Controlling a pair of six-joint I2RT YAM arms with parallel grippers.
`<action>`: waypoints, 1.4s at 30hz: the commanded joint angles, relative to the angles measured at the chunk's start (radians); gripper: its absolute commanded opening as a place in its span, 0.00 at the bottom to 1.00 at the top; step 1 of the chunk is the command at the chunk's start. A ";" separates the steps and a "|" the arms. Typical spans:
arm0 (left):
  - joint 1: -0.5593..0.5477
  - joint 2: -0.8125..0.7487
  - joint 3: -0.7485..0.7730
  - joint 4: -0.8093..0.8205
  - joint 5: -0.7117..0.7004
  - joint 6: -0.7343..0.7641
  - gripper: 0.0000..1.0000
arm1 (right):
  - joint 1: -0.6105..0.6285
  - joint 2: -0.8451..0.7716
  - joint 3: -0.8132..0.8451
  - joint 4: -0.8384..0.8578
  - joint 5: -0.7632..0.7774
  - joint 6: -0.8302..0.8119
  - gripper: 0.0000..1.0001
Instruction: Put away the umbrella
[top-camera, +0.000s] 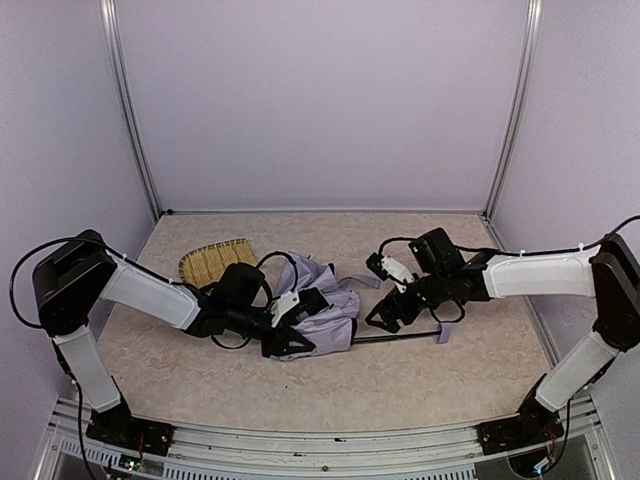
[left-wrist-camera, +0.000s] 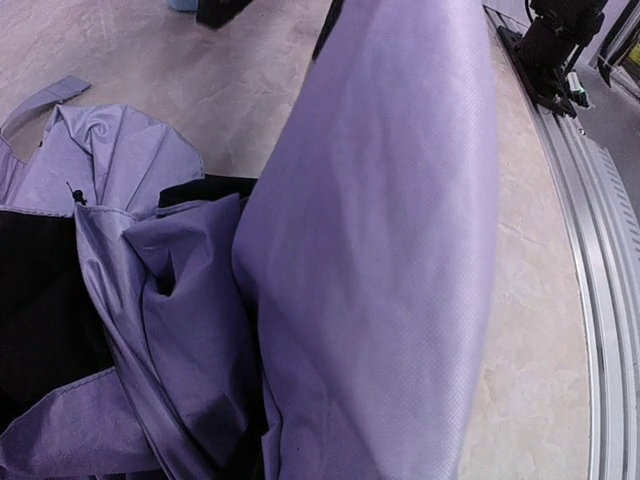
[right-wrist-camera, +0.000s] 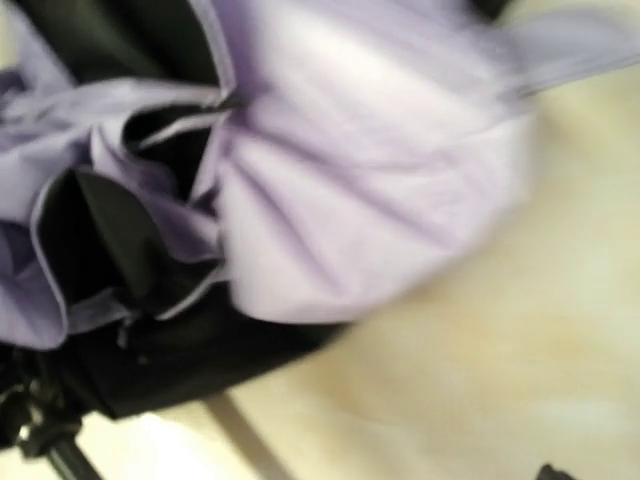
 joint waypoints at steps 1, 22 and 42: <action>0.052 0.069 0.004 -0.117 0.077 -0.105 0.14 | 0.020 -0.178 -0.034 -0.045 0.217 -0.063 0.89; 0.100 0.223 0.125 -0.312 0.256 -0.094 0.07 | 0.443 0.136 -0.045 0.551 0.579 -0.922 0.96; 0.105 0.346 0.329 -0.678 0.555 0.263 0.19 | 0.287 0.381 0.085 0.187 0.403 -0.765 0.71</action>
